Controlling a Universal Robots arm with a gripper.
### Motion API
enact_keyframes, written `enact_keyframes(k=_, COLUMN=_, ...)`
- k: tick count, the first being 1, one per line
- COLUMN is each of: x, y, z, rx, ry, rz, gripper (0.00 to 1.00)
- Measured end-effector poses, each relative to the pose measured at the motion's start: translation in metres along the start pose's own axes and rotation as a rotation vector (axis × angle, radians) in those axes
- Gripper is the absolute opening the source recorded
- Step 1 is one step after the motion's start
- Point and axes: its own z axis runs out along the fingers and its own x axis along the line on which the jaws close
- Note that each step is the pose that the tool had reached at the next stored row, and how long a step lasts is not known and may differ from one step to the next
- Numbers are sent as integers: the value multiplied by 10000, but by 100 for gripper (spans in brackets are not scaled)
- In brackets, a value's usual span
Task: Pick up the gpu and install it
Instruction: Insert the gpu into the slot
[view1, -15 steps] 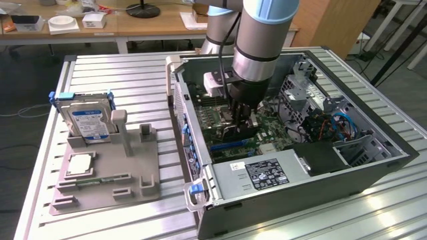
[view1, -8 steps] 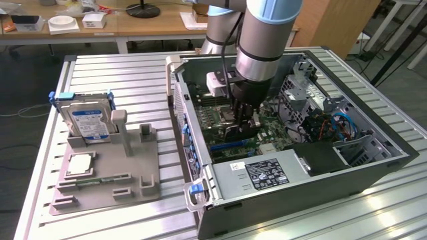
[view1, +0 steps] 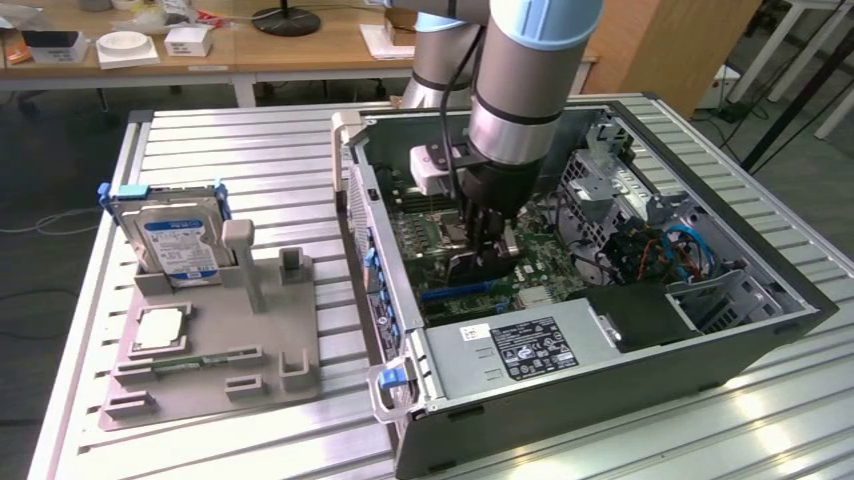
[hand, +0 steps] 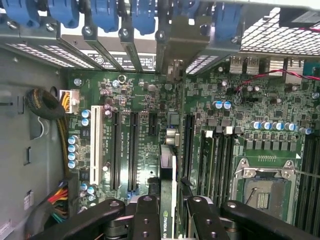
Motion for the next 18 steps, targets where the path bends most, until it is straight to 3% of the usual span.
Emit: enact_keyframes(k=18, x=16, y=30, z=25, rx=9, ry=1, rz=1, gripper=26)
